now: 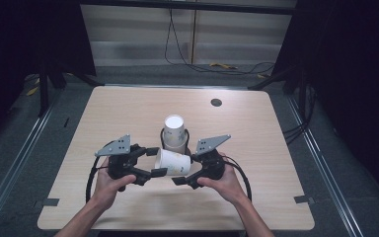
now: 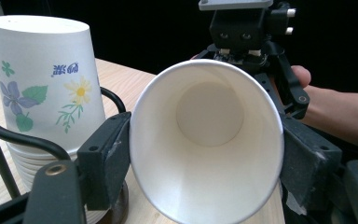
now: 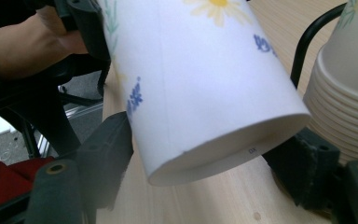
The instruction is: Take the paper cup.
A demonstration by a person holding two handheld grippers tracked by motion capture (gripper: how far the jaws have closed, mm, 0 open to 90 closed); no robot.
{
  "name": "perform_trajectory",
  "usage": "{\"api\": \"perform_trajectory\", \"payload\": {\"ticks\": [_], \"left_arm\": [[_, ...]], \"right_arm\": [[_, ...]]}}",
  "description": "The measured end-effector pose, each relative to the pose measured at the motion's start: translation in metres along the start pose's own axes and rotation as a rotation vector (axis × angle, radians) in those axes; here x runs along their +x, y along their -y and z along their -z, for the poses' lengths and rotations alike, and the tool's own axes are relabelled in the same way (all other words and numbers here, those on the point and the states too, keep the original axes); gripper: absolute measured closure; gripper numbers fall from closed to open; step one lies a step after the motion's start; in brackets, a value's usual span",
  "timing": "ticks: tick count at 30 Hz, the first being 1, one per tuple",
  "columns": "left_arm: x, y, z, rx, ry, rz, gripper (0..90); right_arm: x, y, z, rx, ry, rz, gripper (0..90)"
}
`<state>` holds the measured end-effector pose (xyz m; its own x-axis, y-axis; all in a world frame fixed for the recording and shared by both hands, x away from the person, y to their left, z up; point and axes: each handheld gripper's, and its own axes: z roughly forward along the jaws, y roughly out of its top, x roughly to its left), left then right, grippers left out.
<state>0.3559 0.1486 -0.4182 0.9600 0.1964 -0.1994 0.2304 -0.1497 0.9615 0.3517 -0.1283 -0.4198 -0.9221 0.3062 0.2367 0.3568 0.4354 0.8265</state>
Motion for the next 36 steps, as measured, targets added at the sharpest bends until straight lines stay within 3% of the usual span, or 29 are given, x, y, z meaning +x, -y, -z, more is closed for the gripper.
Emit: {"api": "perform_trajectory", "payload": {"ticks": [10,28,36], "left_arm": [[0.005,-0.002,0.005,0.023,-0.036,0.008,26.2],[0.013,-0.006,0.027,0.092,-0.048,0.036,26.1],[0.025,-0.007,0.047,0.118,-0.110,0.043,26.1]], "right_arm": [[-0.003,0.000,0.001,-0.004,0.015,-0.016,18.7],[-0.004,0.002,0.014,-0.033,0.071,-0.020,17.9],[-0.007,0.004,0.020,-0.036,0.102,-0.032,18.3]]}}
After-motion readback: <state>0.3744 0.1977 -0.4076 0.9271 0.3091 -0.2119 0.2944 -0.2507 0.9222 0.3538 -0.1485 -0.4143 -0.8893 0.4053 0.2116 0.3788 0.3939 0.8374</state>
